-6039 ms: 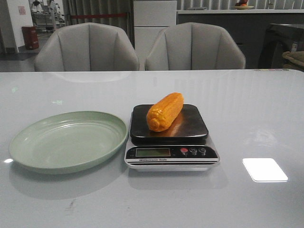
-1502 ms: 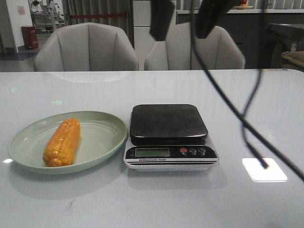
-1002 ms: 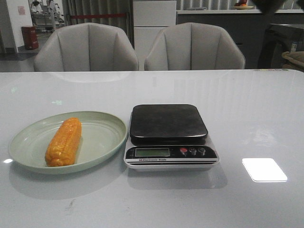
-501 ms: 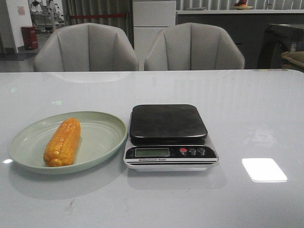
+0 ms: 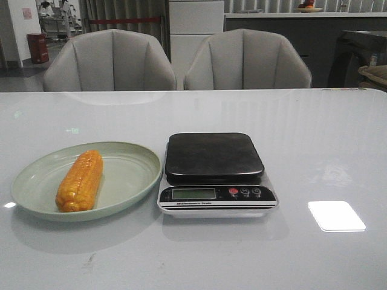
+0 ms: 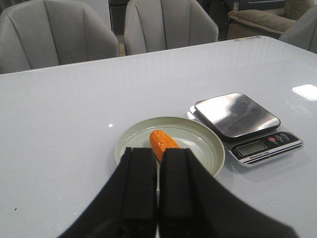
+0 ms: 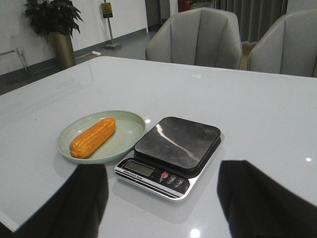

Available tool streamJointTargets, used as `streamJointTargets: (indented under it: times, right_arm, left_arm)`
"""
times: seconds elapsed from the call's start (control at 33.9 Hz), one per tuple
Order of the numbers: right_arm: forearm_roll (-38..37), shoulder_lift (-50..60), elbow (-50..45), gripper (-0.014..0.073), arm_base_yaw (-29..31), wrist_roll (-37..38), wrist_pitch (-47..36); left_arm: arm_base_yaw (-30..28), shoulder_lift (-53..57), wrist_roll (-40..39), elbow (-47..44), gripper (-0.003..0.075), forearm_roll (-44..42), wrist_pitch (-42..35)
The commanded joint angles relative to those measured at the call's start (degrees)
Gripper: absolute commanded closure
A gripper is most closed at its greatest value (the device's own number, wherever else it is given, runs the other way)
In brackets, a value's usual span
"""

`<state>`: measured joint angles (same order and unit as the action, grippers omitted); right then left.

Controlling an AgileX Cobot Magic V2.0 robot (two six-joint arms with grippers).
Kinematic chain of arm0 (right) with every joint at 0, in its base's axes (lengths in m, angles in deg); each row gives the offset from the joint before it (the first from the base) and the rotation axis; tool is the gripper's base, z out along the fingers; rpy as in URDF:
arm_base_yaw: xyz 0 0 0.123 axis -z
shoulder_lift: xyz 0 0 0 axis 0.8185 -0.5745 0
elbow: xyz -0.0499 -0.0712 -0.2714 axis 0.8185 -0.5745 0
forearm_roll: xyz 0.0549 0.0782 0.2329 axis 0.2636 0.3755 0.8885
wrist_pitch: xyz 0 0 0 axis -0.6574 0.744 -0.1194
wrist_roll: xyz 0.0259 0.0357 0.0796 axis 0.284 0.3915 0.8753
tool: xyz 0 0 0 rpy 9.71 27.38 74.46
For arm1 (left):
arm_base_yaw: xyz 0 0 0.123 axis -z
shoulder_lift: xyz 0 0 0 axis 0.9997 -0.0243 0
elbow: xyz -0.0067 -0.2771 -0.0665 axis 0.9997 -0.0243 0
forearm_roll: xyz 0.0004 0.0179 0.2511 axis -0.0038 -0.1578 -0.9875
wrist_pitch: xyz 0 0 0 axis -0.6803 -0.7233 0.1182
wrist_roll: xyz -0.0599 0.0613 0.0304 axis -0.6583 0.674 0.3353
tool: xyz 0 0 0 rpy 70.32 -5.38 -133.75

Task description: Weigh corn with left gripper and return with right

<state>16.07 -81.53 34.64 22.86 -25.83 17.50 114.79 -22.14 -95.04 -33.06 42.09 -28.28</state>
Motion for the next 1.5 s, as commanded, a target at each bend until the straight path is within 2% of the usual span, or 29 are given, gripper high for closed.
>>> streamJointTargets:
  times: [0.0,0.06,0.09,0.15,0.18,0.21,0.27,0.88,0.94,1.12,1.36,1.47]
  right_arm:
    - [-0.6,-0.5,0.1,0.0039,0.3,-0.6,-6.5]
    - [-1.0,-0.6,-0.1,0.0106,0.3,-0.6,-6.4]
    - [-1.5,-0.6,-0.1,0.0195,0.3,-0.6,-6.4]
    - [-2.0,-0.6,-0.1,0.0429,0.3,-0.6,-6.4]
    - [-2.0,-0.6,-0.1,0.0487,0.3,-0.6,-6.4]
    - [-2.0,-0.6,-0.1,0.0436,0.3,-0.6,-6.7]
    - [-2.0,-0.6,-0.1,0.0395,0.3,-0.6,-6.8]
    - [-2.0,-0.6,-0.1,0.0398,0.3,-0.6,-6.7]
    - [-2.0,-0.6,-0.1,0.0398,0.3,-0.6,-6.7]
    - [-2.0,-0.6,-0.1,0.0398,0.3,-0.6,-6.7]
    - [-2.0,-0.6,-0.1,0.0398,0.3,-0.6,-6.7]
    - [-2.0,-0.6,-0.1,0.0398,0.3,-0.6,-6.7]
  left_arm:
    - [0.1,-0.7,-0.1,1.3,0.0598,-0.2,-4.2]
    - [0.1,-0.7,-0.1,1.3,0.0598,-0.2,-4.2]
    - [0.1,-0.7,-0.1,1.3,0.0598,-0.2,-4.2]
    - [0.1,-0.7,-0.1,1.3,0.0598,-0.2,-4.2]
    - [0.1,-0.7,-0.1,1.3,0.0598,-0.2,-4.2]
    - [0.1,-0.7,-0.1,1.3,0.0598,-0.2,-4.2]
    - [0.1,-0.7,-0.1,1.3,0.0598,-0.2,-4.2]
    - [0.1,-0.7,-0.1,1.0,0.0598,-0.2,-4.2]
    - [0.1,-0.7,-0.1,-0.1,0.0598,-1.6,-6.9]
    - [-1.7,-0.7,-0.1,-7.1,0.0598,-6.8,-21.7]
    - [-13.6,-0.7,-0.1,-17.1,0.0598,-1.2,-32.7]
    - [-17.9,-0.7,-0.1,-20.3,0.0598,0.2,-37.0]
